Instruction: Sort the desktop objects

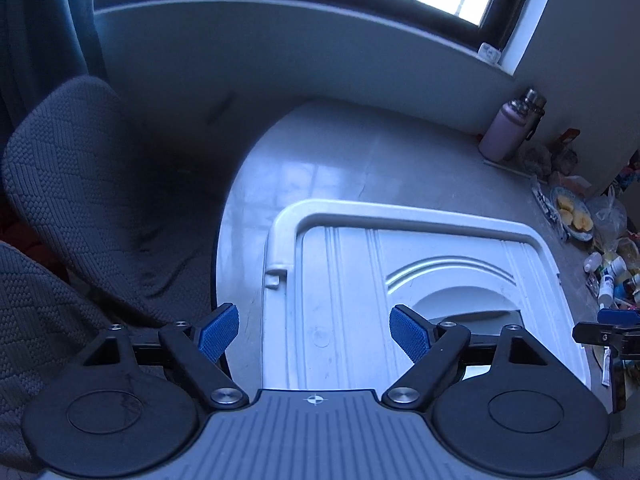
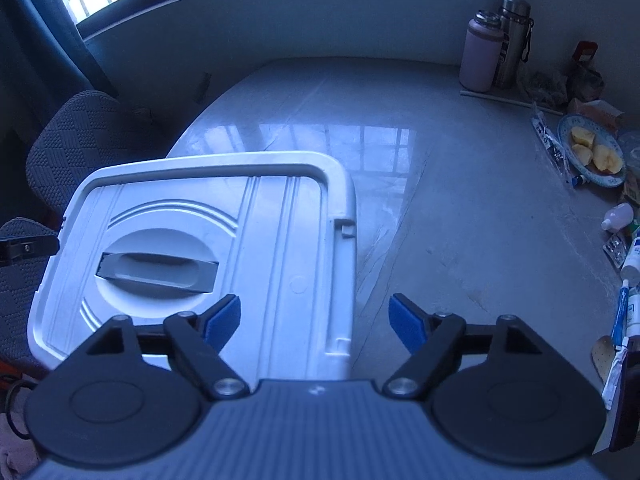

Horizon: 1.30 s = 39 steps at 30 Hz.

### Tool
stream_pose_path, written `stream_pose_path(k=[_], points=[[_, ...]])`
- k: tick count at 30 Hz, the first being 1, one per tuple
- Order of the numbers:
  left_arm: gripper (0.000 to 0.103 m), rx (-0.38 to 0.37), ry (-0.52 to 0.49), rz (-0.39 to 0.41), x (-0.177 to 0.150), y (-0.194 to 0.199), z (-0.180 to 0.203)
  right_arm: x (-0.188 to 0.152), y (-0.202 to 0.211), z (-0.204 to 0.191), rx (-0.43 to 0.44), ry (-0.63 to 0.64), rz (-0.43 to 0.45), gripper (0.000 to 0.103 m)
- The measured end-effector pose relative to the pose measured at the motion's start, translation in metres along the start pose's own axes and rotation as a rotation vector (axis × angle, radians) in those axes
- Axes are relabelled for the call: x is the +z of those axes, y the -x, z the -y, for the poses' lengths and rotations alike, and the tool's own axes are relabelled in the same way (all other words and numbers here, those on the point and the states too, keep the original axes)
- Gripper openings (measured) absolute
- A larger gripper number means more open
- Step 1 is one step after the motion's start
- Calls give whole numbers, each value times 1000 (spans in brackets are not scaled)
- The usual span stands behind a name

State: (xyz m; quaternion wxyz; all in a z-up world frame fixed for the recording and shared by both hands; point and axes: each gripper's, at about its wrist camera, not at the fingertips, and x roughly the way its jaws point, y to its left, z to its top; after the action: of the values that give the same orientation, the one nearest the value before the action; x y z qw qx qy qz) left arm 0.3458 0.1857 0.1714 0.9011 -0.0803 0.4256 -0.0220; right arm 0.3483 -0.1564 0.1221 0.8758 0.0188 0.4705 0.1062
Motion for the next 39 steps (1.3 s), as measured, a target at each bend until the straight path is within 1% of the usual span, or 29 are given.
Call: stream_pose_path(k=[3,6,10,12,17,23,28,34,37,39], points=[[85,-10,-11,94,-9,21,8,-9,15,-5,-13,15,55,84],[85,-4,7,174,-23,45,14,-21,30,-9,-23,29,106,85],[85,38,-3,226,-47,78,25,-45,50,-14,-28,42,159,86],[85,58,-10,244,-62,92,30,-60,59,-16,-28,48,169,86],[85,82,-27,274,-110,123,41,-101,75,-26,-24,74,205,90],[85,117,-83,273,-172,122,55,-153,76,-39,-20,92,271,92],[85,168,-123,342,-220,119,60,-192,69,-46,-37,71,351,93],[85,192,-154,366,-259,97,71,-231,52,-50,-51,62,431,94],[85,177,-136,378,-276,84,73,-245,40,-51,-42,32,429,94],[85,169,-119,373,-285,74,73,-252,32,-51,-41,27,428,94]])
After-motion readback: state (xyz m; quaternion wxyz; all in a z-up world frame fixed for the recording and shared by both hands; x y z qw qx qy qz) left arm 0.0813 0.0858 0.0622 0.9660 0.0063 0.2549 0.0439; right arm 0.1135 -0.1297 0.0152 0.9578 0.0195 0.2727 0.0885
